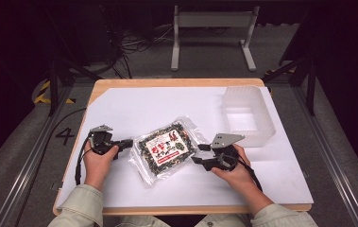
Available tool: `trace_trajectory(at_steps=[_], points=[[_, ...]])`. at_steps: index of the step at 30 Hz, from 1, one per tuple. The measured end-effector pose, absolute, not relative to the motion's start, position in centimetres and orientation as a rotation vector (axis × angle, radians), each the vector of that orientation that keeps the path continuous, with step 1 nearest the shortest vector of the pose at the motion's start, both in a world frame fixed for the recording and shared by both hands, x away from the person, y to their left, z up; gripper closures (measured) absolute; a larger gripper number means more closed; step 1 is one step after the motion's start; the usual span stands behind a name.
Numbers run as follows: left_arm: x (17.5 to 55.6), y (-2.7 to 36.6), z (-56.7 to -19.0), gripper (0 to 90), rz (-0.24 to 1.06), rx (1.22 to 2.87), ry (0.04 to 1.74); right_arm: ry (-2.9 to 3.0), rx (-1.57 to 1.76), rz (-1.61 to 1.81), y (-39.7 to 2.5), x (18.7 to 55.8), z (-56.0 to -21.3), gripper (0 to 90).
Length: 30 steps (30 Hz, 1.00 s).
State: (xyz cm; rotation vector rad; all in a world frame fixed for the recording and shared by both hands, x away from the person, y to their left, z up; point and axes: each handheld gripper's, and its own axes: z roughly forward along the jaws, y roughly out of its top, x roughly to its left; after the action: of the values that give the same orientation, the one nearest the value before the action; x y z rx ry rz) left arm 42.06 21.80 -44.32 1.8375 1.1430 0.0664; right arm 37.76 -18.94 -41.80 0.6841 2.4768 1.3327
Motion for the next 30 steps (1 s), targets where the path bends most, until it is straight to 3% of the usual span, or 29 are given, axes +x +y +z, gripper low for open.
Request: trace_trajectory(at_steps=[11,30], points=[[39.9,20.9,-40.4,89.6,0.239,1.770,0.966,2.405,0.672,1.389,-20.2,37.1,-39.8,45.2],[36.9,19.9,-37.1,89.7,0.373,1.761,0.781,2.409,0.602,1.537,-22.0,36.4,-35.4,52.0]])
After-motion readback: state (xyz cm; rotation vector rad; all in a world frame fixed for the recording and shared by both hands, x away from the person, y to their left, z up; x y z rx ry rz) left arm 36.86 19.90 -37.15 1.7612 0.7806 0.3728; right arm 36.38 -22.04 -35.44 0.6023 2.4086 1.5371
